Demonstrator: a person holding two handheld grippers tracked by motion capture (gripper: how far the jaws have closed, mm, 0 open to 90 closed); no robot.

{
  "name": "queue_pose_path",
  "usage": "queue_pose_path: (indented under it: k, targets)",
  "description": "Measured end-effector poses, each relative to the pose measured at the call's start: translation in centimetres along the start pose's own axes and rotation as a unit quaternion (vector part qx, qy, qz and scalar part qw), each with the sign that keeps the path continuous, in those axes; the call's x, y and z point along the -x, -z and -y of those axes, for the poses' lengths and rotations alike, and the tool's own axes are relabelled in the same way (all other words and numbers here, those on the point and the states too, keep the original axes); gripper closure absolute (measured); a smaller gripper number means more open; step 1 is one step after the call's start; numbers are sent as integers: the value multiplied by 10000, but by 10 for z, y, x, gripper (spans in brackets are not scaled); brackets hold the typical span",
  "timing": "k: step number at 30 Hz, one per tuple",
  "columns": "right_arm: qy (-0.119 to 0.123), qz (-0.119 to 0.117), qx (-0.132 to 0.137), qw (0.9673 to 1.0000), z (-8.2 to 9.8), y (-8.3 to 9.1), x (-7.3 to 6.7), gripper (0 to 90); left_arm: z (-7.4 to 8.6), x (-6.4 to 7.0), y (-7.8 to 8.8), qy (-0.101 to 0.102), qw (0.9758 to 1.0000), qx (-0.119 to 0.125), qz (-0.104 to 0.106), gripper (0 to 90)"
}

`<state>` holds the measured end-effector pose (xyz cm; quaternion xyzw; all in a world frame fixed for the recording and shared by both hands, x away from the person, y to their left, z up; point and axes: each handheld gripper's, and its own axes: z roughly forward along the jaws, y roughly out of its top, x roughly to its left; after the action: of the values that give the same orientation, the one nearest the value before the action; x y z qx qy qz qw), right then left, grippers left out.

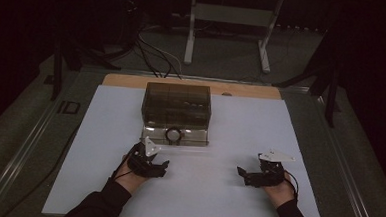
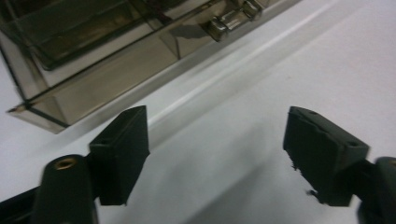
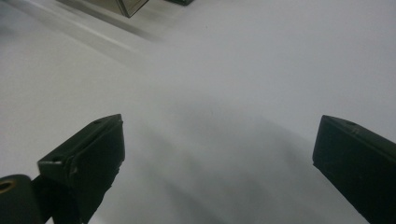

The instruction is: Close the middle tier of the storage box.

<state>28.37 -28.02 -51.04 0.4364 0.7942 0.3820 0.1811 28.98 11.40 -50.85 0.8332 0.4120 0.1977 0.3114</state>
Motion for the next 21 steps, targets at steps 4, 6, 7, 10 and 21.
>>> queue_pose_path:
  k: [4, 6, 7, 10, 21]
  targets:
    - [-2, -2, -18, 10000, 0, 0, 0, 23, -1, -1, 1, -11, 10000, 40, -62, 348]
    - [13, 7, -17, 10000, 0, 0, 0, 24, -1, 0, 2, 12, 9999, 87, -79, 425]
    - [14, 2, -15, 10000, 0, 0, 0, 24, -1, -1, 2, 11, 9999, 85, -55, 457]
    - [12, 2, -24, 10000, 0, -1, 0, 24, -1, -1, 2, -38, 9999, 95, -1, 571]
    - [18, 7, -20, 10000, 0, 0, 0, 24, -4, -2, 2, -88, 9998, 162, 32, 780]
